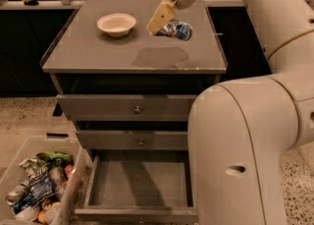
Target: Place redbull can into bottom drawer
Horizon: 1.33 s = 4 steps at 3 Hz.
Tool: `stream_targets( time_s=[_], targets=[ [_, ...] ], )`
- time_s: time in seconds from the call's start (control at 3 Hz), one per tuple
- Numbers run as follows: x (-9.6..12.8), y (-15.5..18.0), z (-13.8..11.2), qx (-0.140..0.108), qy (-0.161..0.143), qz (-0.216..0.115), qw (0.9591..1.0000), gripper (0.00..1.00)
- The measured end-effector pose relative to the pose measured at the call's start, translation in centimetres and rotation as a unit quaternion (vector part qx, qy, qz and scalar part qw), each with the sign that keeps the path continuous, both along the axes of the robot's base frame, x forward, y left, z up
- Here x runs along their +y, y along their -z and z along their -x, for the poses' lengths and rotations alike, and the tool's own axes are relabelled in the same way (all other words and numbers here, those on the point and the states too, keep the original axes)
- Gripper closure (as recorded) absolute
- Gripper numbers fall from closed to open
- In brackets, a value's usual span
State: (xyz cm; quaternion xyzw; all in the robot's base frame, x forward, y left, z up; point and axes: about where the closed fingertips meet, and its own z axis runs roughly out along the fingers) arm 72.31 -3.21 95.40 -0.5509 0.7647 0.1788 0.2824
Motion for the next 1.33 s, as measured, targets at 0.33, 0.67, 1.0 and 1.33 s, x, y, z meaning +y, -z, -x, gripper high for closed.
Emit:
stream_targets(
  time_s=[0.33,0.67,1.0,1.33],
  targets=[
    [-2.3,-2.9,2.4,-0.063,-0.01,0.0,0.998,1.0],
    [-6.2,-8.8,6.9,-0.148,0.032,-0.029,0.9881,1.0],
    [-7.2,-11.7,9.8,-0.185,0.054,-0.041,0.9805,1.0],
    [-7.2,-11.7,9.8,-0.185,0.054,-0.041,0.9805,1.0]
  ],
)
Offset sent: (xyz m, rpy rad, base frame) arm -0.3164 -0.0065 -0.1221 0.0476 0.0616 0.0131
